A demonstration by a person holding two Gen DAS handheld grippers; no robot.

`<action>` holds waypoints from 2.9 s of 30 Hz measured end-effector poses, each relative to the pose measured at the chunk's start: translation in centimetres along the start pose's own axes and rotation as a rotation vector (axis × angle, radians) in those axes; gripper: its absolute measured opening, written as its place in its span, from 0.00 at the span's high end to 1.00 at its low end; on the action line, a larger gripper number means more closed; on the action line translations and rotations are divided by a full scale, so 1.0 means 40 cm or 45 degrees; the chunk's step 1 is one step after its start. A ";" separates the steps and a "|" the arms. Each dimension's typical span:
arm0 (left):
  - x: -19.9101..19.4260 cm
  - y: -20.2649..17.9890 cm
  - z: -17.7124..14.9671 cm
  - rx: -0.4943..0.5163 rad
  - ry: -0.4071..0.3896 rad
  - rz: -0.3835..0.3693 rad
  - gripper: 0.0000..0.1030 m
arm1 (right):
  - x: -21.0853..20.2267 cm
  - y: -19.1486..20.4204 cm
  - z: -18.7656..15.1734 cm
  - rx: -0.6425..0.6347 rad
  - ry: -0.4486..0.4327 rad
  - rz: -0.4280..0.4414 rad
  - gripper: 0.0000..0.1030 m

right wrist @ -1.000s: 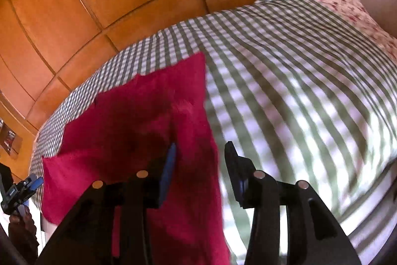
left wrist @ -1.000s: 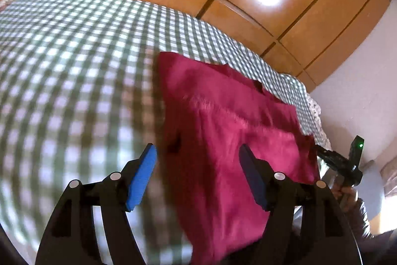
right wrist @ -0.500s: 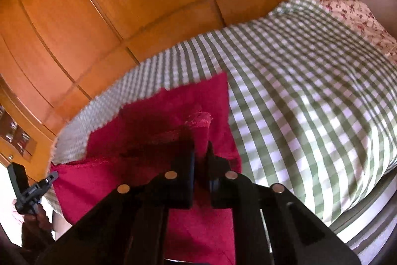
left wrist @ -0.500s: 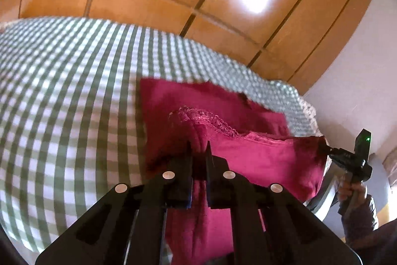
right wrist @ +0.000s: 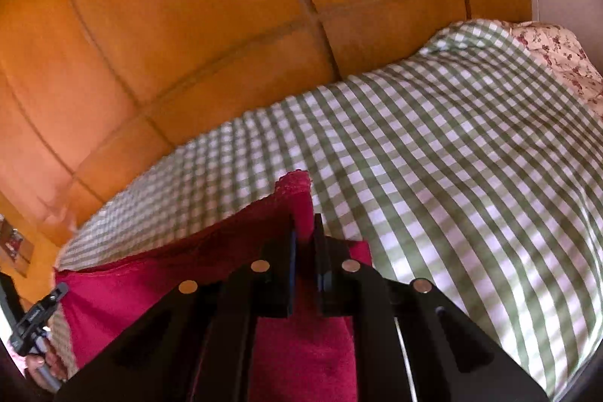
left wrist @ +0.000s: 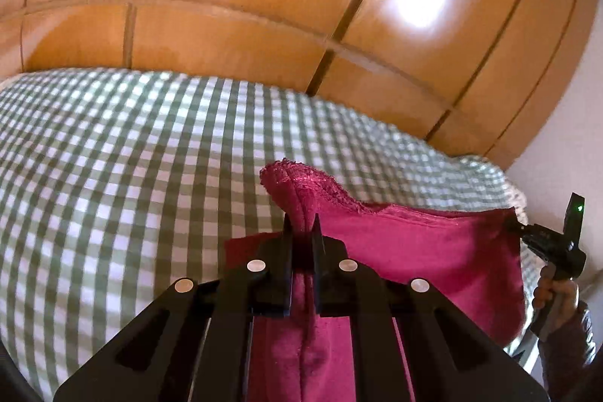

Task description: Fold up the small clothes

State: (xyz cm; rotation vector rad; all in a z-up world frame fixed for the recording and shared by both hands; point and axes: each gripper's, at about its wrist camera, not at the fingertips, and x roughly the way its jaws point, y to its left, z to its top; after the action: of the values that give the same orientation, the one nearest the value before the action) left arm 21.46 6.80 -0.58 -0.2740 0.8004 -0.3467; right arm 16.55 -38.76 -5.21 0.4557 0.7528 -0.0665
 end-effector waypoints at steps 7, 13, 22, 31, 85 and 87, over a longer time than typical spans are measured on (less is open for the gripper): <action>0.168 0.055 -0.018 -0.072 0.191 0.167 0.91 | 0.133 -0.028 -0.034 -0.011 0.093 -0.092 0.89; 0.054 0.018 -0.026 -0.058 0.020 0.295 0.39 | 0.016 0.002 -0.051 -0.061 -0.013 -0.012 0.51; 0.002 -0.129 -0.198 0.215 0.002 0.175 0.39 | -0.041 0.180 -0.251 -0.345 0.107 0.179 0.39; 0.028 -0.079 -0.245 0.094 0.076 0.275 0.40 | 0.046 0.173 -0.277 -0.309 0.150 0.066 0.40; -0.120 -0.043 -0.264 0.104 0.022 0.292 0.29 | -0.098 0.122 -0.494 -0.282 0.176 0.014 0.03; -0.086 -0.005 -0.239 0.016 0.085 0.215 0.37 | -0.098 0.119 -0.492 -0.282 0.180 0.014 0.03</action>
State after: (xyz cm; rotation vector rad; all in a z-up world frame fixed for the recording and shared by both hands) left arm 12.14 6.96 -4.64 -0.1821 0.8807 -0.2033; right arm 2.05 -26.56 -13.32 0.2552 0.8855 0.0596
